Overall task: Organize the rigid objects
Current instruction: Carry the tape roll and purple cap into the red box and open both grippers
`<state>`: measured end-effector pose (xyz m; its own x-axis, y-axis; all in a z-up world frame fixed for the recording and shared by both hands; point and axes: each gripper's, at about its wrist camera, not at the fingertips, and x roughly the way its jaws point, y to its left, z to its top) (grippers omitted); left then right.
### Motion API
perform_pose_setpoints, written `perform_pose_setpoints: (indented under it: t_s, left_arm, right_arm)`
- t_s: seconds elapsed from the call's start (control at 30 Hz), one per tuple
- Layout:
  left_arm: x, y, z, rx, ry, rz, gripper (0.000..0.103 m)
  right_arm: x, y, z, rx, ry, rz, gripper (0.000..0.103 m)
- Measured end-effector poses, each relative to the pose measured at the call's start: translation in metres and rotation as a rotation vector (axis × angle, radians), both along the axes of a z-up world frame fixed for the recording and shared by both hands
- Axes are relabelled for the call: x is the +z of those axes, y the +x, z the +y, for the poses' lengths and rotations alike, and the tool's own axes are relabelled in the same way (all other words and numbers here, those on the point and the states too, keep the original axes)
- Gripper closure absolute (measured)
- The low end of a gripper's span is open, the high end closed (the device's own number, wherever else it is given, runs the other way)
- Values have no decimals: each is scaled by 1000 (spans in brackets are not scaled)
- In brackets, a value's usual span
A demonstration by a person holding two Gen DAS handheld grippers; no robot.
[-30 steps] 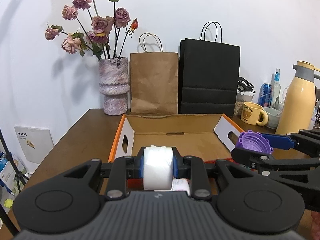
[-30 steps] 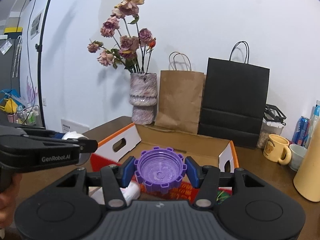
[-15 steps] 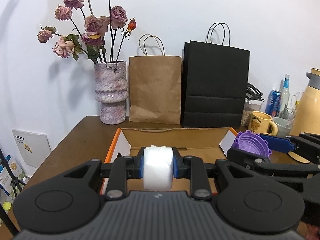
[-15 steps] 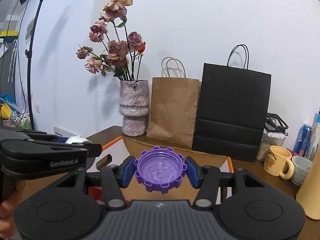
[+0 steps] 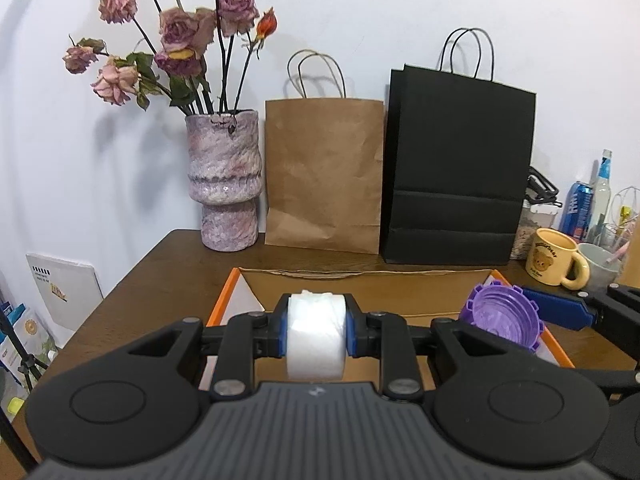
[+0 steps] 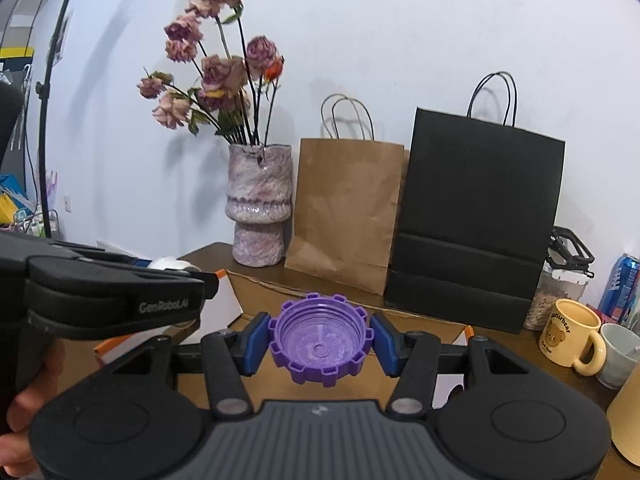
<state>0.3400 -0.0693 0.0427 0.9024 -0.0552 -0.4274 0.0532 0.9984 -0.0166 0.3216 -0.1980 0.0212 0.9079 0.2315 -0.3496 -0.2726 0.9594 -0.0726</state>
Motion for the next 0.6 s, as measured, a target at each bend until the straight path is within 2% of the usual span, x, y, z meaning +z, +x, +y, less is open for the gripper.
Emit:
perform_pose_setpoints:
  t_s: [0.6]
  left_arm:
    - [-35, 65, -16, 17, 70, 98, 77]
  right_arm:
    - [-38, 75, -17, -56, -9, 161, 50]
